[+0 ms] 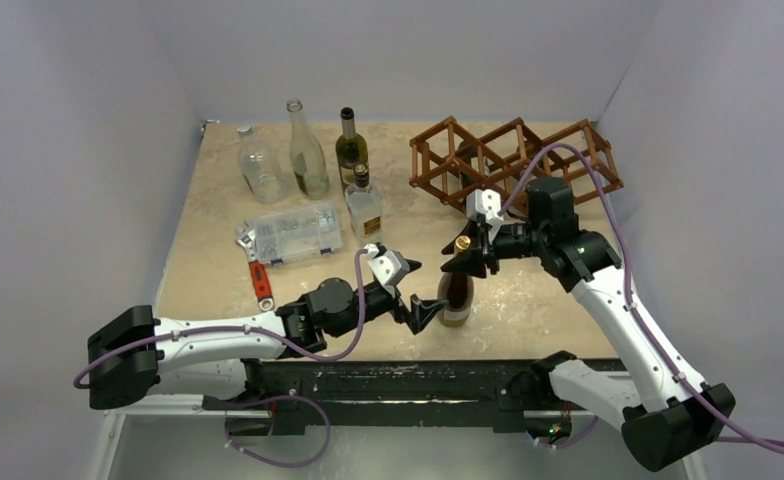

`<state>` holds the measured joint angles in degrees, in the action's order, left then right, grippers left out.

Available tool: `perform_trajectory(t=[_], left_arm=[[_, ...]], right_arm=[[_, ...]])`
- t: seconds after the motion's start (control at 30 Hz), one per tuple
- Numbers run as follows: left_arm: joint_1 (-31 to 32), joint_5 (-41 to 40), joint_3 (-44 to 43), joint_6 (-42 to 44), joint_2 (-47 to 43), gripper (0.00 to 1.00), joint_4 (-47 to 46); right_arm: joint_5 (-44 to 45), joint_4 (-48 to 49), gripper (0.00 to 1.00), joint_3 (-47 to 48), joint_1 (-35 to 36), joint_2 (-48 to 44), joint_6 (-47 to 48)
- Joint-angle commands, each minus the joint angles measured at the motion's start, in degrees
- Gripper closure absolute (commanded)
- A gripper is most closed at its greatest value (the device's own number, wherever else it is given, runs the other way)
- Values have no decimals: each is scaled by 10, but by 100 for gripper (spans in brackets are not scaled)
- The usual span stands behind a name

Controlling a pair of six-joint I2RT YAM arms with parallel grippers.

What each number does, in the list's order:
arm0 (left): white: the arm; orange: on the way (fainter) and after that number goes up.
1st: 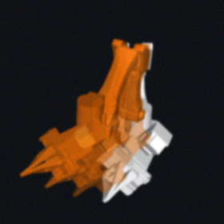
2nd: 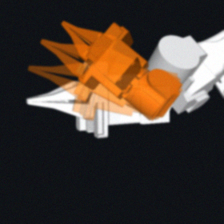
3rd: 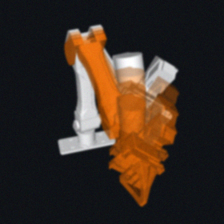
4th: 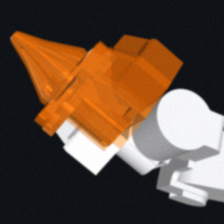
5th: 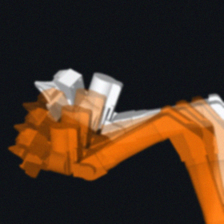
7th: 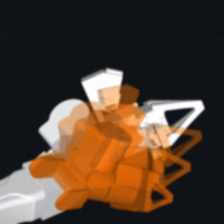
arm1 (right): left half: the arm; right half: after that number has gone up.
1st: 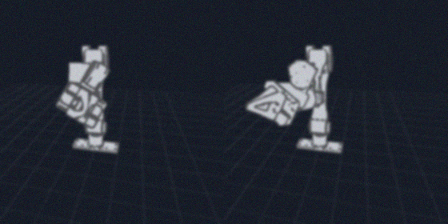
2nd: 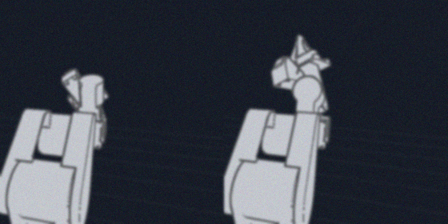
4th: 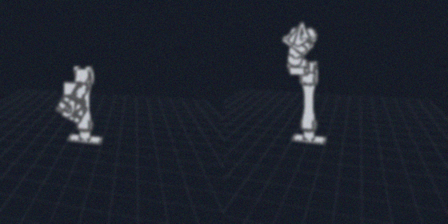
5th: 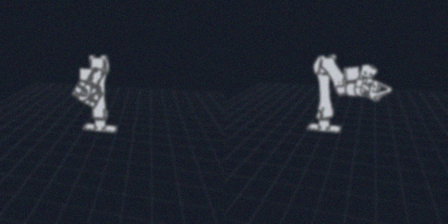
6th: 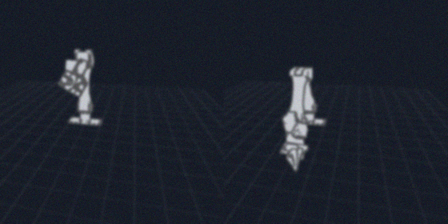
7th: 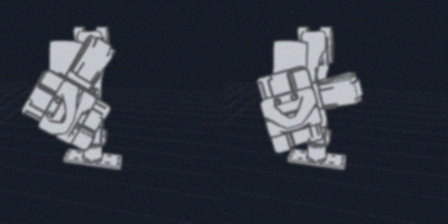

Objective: Take the wine bottle off the wine rack
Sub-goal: Place the wine bottle at the center of the board, then pick up the wine bottle from the center of the board.

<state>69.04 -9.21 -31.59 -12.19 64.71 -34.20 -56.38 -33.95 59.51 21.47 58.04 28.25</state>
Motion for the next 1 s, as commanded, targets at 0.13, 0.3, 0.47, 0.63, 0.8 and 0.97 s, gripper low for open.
perform_trajectory(t=[0.13,0.3,0.47,0.63,0.8,0.97], left_arm=[[-1,20,6,32,37,0,-96],[-1,35,5,56,58,0,-131],[-1,49,0,90,78,0,-155],[-1,64,-17,127,95,1,-150],[-6,74,-46,150,123,2,-147],[-24,113,-72,133,157,4,-176]], right_arm=[[-78,-25,31,33,1,-50,98],[-107,-84,3,48,-20,-59,150],[-170,-175,1,67,-78,-79,252],[-172,-199,1,71,-124,-110,278],[-227,-212,1,82,-210,-132,268],[-227,-148,1,75,-260,-140,191]])
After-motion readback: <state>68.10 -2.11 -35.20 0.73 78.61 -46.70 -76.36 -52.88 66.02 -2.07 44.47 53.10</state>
